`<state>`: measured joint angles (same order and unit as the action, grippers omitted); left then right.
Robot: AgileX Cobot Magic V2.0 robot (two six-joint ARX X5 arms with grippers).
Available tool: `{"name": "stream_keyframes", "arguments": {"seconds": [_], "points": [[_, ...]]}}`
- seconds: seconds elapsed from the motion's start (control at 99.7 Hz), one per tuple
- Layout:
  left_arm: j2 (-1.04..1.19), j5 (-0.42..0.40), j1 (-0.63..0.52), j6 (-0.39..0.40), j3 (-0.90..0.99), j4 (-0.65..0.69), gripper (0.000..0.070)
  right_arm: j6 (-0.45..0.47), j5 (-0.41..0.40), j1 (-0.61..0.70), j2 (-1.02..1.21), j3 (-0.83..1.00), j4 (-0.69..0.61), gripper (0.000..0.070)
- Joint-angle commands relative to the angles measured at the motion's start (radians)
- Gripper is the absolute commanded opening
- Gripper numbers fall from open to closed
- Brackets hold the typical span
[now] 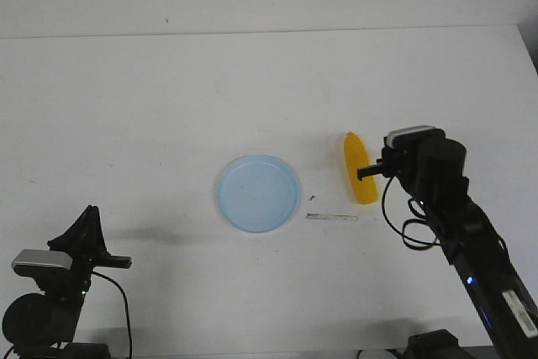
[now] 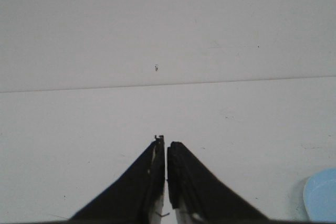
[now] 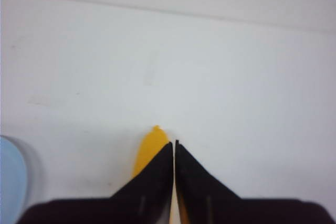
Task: Place corn on plate with both arms
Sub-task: 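Reach the right gripper forward to the yellow corn cob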
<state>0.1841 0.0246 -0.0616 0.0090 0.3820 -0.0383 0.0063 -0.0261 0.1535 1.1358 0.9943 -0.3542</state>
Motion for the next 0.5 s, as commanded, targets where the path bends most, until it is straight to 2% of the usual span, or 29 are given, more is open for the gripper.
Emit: {"name": "stream_keyframes", "arguments": {"seconds": [0.0,0.07,0.13,0.201,0.251,0.381,0.431,0.491], "points": [[-0.002,-0.002,0.001,0.006,0.01,0.011,0.0001,0.032,-0.001,0.012,0.09,0.061,-0.018,0.0005],[-0.002,-0.002,0.001,0.006,0.01,0.01,0.0001,0.036,0.002,0.019,0.176,0.129,-0.095,0.0005],[-0.002,-0.002,0.001,0.006,0.01,0.01,0.0001,0.074,0.002,0.018,0.247,0.192,-0.167,0.0012],[-0.002,-0.002,0.001,0.006,0.01,0.011,0.0001,0.107,0.002,0.018,0.324,0.26,-0.241,0.0041],[-0.002,-0.002,0.001,0.006,0.01,0.01,0.0001,0.116,0.002,0.018,0.374,0.306,-0.287,0.0128],[-0.002,-0.002,0.001,0.006,0.01,0.01,0.0001,0.136,0.0,0.019,0.46,0.375,-0.356,0.0463],[-0.002,-0.002,0.001,0.006,0.01,0.01,0.0001,0.147,0.0,0.019,0.476,0.377,-0.357,0.0529],[-0.002,-0.002,0.001,0.006,0.01,0.01,0.0001,0.158,0.0,0.019,0.494,0.377,-0.366,0.0563]]}}
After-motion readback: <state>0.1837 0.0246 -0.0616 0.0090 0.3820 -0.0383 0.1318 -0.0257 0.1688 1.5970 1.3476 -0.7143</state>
